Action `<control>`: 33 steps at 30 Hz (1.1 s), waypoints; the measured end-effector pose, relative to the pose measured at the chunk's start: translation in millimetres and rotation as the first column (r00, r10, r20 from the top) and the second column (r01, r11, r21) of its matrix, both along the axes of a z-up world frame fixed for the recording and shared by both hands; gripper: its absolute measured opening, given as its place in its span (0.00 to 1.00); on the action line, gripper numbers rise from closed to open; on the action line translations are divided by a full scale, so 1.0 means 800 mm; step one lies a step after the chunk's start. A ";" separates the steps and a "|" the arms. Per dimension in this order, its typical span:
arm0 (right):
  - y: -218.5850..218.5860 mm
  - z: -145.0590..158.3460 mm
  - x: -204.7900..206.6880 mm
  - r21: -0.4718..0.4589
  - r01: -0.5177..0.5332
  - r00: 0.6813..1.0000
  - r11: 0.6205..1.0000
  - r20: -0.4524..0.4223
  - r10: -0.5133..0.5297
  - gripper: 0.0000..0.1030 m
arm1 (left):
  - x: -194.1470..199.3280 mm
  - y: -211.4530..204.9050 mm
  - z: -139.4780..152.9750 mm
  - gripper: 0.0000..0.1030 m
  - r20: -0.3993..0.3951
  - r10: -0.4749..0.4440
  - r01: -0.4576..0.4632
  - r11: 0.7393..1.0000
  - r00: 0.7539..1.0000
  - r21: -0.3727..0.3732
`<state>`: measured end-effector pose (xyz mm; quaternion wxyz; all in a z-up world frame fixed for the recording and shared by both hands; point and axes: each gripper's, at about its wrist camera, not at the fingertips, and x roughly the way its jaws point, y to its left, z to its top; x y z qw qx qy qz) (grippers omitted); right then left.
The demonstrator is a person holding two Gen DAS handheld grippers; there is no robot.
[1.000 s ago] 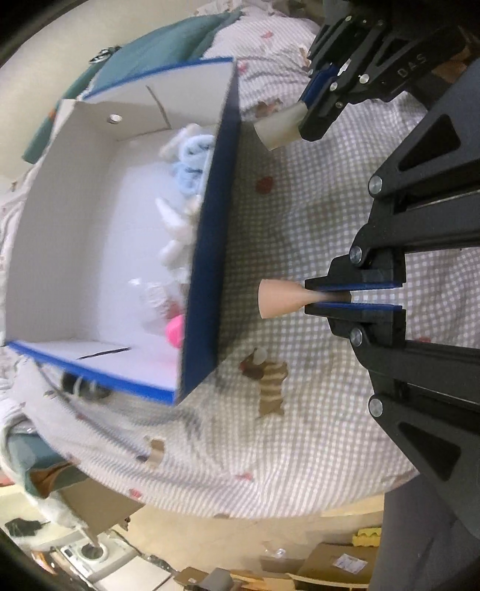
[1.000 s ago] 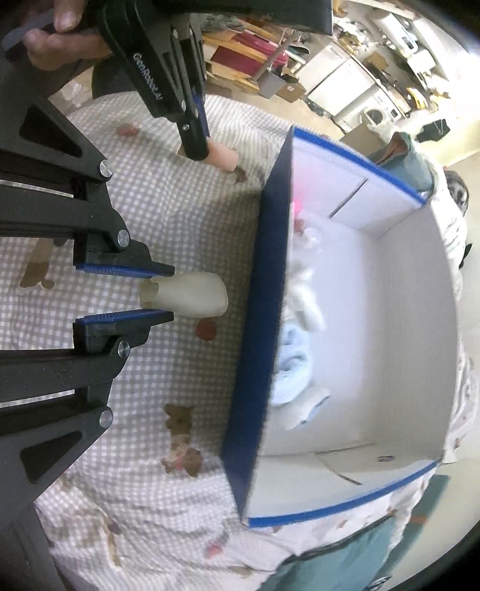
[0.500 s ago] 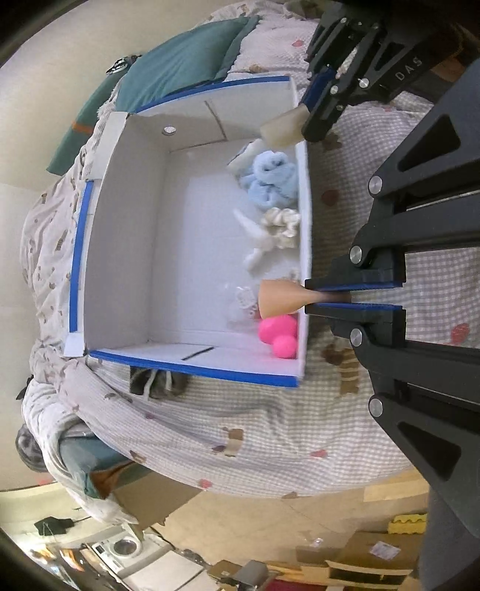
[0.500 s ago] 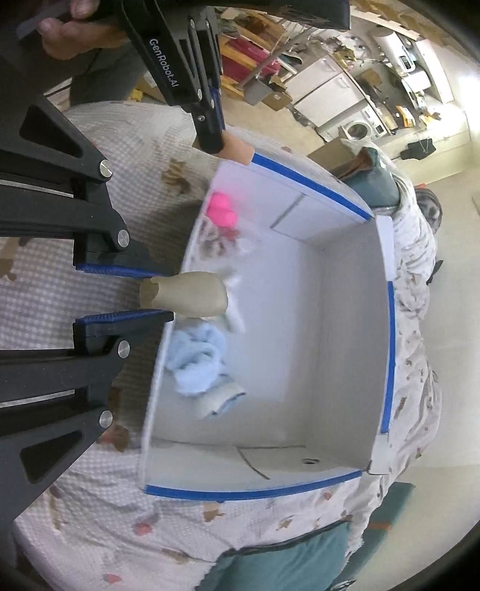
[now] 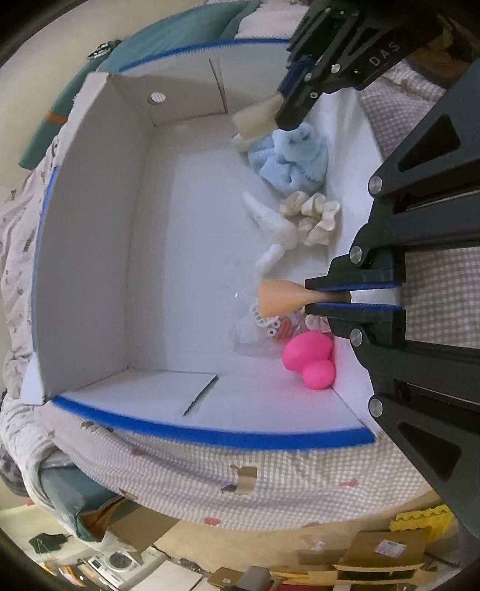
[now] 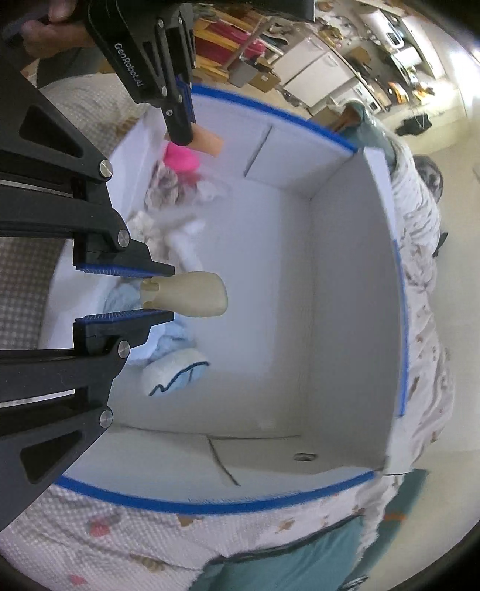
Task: Organize soft objects
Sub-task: 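Carry the tan cylinder and beige cup over the box with both tools, then open both tools to drop the cylinder and cup into the box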
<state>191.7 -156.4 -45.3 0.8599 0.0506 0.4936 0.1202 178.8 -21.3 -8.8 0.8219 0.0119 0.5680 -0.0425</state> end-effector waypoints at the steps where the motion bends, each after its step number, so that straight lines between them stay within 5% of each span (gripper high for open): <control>1: -0.005 -0.008 0.002 0.022 0.011 1.000 1.000 -0.021 -0.011 0.18 | 0.002 0.000 -0.004 0.05 0.001 0.005 -0.005 1.000 1.000 0.003; 7: -0.009 -0.028 0.009 0.048 0.024 0.997 0.999 -0.077 -0.021 0.18 | 0.008 -0.005 -0.028 0.05 -0.018 0.016 -0.016 1.000 1.000 -0.018; 23: -0.003 -0.023 -0.001 0.079 -0.006 0.999 0.997 -0.048 0.009 0.18 | 0.004 -0.014 -0.028 0.08 0.011 0.031 -0.031 0.999 0.999 -0.035; 30: -0.014 -0.017 -0.006 0.106 0.008 1.000 0.994 -0.027 -0.005 0.20 | 0.005 -0.011 -0.027 0.19 0.010 0.042 -0.041 0.999 0.999 -0.032; 33: -0.019 -0.015 -0.005 0.128 0.019 0.999 0.992 -0.028 -0.015 0.26 | 0.005 -0.002 -0.025 0.32 0.015 0.050 -0.049 0.998 0.999 -0.041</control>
